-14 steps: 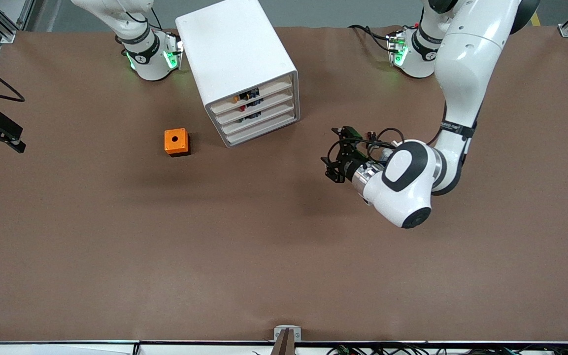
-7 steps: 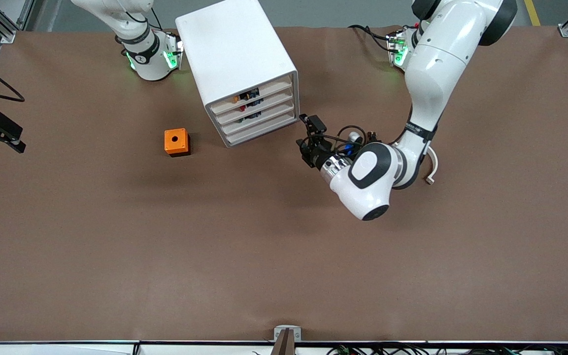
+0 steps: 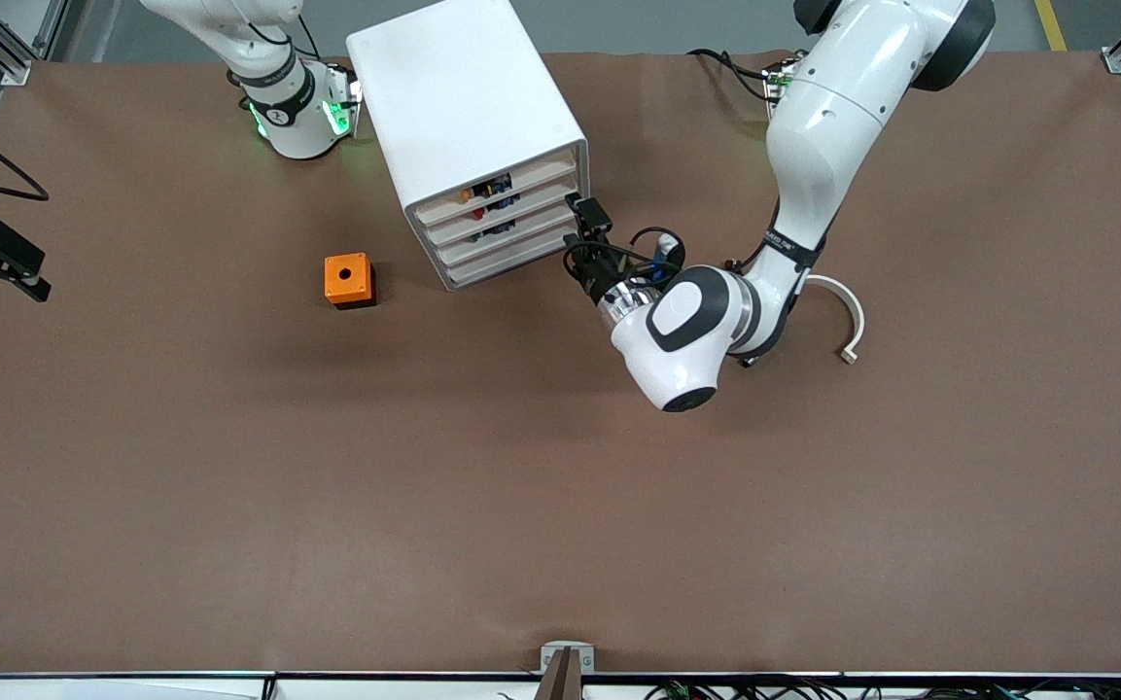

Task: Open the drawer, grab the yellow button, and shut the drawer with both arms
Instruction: 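Grasp the drawer front with the left gripper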

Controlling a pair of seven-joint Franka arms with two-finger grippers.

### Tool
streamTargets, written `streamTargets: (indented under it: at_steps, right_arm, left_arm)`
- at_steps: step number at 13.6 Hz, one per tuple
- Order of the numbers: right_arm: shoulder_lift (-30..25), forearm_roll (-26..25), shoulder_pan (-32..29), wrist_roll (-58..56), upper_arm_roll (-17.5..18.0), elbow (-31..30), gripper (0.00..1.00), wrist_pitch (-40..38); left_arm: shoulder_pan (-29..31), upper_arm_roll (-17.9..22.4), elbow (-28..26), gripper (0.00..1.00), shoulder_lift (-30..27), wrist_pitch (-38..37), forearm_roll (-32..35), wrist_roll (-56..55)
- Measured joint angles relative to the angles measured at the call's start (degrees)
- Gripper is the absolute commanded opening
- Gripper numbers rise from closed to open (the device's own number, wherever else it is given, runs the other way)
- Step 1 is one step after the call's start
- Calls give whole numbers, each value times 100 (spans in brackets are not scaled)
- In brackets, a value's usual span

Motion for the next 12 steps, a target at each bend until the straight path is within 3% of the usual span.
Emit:
streamTargets:
  at_steps: [7, 12]
  right_arm:
    - [0, 0, 0, 0, 0, 0, 100, 0]
    - [0, 0, 0, 0, 0, 0, 100, 0]
  left_arm:
    - [-379, -18, 0, 67, 95, -137, -65, -38]
    - [-562, -24, -12, 48, 117, -259, -66, -88]
